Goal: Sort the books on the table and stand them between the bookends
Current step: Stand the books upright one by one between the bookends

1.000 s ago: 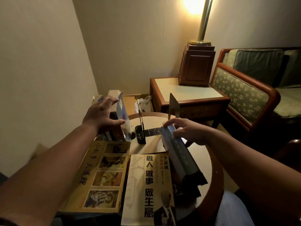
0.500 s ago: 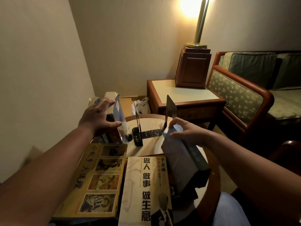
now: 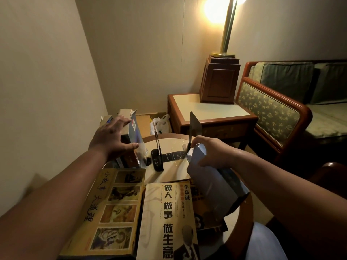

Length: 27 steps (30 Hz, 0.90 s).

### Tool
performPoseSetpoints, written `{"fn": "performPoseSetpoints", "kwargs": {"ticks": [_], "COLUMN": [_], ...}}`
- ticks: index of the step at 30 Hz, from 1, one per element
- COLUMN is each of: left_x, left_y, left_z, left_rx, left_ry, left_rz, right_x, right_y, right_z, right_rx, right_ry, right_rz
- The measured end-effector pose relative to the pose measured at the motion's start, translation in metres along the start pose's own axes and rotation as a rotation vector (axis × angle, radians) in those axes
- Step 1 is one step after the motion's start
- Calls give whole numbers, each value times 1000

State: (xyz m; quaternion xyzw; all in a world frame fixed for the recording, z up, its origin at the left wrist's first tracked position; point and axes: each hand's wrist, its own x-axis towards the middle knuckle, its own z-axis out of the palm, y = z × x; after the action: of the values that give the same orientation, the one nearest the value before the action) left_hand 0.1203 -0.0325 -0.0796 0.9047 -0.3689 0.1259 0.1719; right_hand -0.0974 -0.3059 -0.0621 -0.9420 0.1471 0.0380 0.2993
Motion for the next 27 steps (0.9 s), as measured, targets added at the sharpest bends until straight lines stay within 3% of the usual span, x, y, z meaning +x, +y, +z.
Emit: {"fn": "performPoseSetpoints", "kwargs": {"ticks": [9,14,19,27], "left_x": [-1,-1,0,0], "left_y": [0,1,1,-2], "left_z": [0,-2,-3,-1], "left_rx": [-7,-6,2,7], "left_ry": [-2,-5,-12,-25], "left_rz": [-12,-19,-22,-24], "right_x": [-5,-1,-12,-40], "right_y": [-34,-41,-39,-35], "right_z": [-12,26,74,65], "right_rx": [162,276,332,286], "right_ry": [388,569,752,694], "right_rz": [-282,-444,-485,-441]}}
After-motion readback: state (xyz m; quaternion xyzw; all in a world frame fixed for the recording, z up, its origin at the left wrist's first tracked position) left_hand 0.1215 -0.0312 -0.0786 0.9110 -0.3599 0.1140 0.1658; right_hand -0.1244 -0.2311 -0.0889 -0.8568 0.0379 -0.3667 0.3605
